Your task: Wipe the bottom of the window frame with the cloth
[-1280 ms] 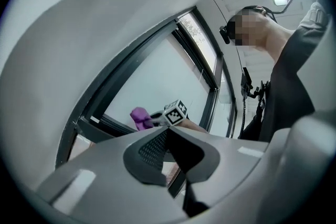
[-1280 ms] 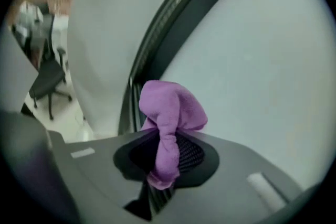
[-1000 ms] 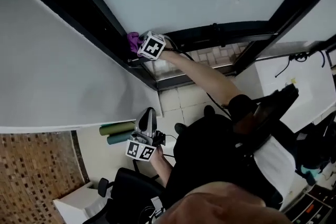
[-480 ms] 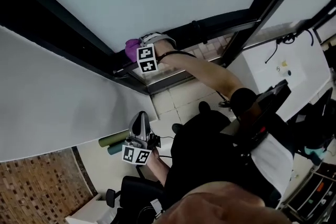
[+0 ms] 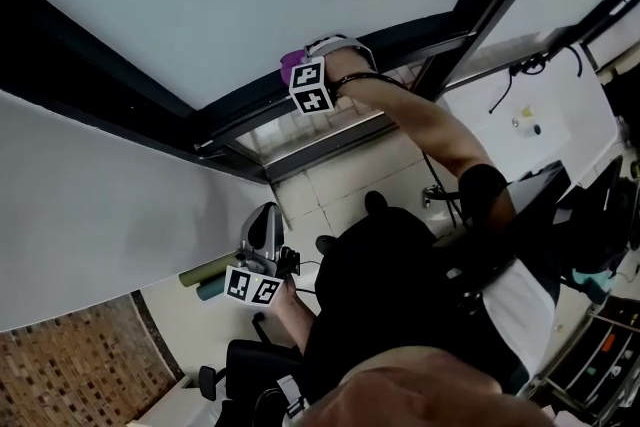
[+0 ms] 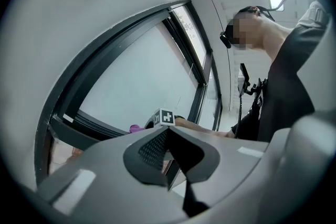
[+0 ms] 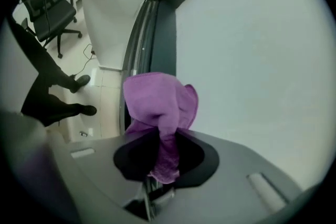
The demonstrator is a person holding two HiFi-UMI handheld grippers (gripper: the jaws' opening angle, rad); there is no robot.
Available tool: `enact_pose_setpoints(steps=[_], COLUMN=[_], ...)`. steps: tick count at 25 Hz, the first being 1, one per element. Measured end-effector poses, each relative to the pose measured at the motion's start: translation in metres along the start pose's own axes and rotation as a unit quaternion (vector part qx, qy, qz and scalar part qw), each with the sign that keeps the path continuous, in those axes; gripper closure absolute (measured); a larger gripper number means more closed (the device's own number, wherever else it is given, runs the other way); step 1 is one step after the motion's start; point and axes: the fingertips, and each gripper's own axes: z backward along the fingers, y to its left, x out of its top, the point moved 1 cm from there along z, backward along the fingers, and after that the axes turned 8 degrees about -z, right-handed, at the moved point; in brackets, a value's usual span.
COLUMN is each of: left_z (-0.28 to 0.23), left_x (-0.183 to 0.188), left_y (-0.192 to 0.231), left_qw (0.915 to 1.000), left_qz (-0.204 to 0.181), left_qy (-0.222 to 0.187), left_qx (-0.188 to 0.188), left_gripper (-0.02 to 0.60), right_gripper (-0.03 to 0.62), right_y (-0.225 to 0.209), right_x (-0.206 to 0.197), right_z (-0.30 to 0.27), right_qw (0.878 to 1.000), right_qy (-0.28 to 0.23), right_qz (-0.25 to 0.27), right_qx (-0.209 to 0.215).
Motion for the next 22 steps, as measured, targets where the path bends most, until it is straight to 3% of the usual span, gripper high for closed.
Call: enact_pose_setpoints(steps=[5, 9, 15, 17, 18, 20, 22], left_z=[0.0, -0.005, -0.014, -0.014, -0.013, -0.012, -0.012], left_x=[-0.006, -0.008, -0.007, -0.01, -0.012, -0.013, -0.014], left_y=[0.001, -0.009, -0.019, -0.021, -0.022, -0.019, -0.015], left_qw=[0.9999, 1.0, 0.9999, 0.9999, 0.9999, 0.9999, 0.9998], left_qz=[0.008, 0.009, 0.006, 0.006, 0.006, 0.006, 0.006], left_qy=[-0.004, -0.001, 0.0, 0.002, 0.004, 0.009, 0.015], left_qx=[0.011, 0.001, -0.015, -0.016, -0.015, -0.012, -0.01], left_gripper=[0.581, 0.581, 0.581, 0.581, 0.581, 0.581, 0.581], right_gripper=[0.53, 0.53, 0.539, 0.536, 0.534, 0.533, 0.531], right_y=[-0.045, -0.031, -0.022, 0.003, 0.026, 0.073, 0.076], right_x=[-0.026, -0.035, -0.042, -0.047, -0.047, -0.042, -0.037], right_z=[0.029, -0.005, -0.011, 0.004, 0.019, 0.062, 0.097], right_qw=[0.999, 1.0, 0.995, 0.994, 0.995, 0.991, 0.986], right_qy=[-0.015, 0.025, 0.067, 0.078, 0.065, -0.006, -0.079], right_qz=[-0.049, -0.001, 0.044, 0.065, 0.069, 0.053, 0.011], right_qx=[-0.011, -0.014, -0.064, -0.03, 0.017, 0.123, 0.145])
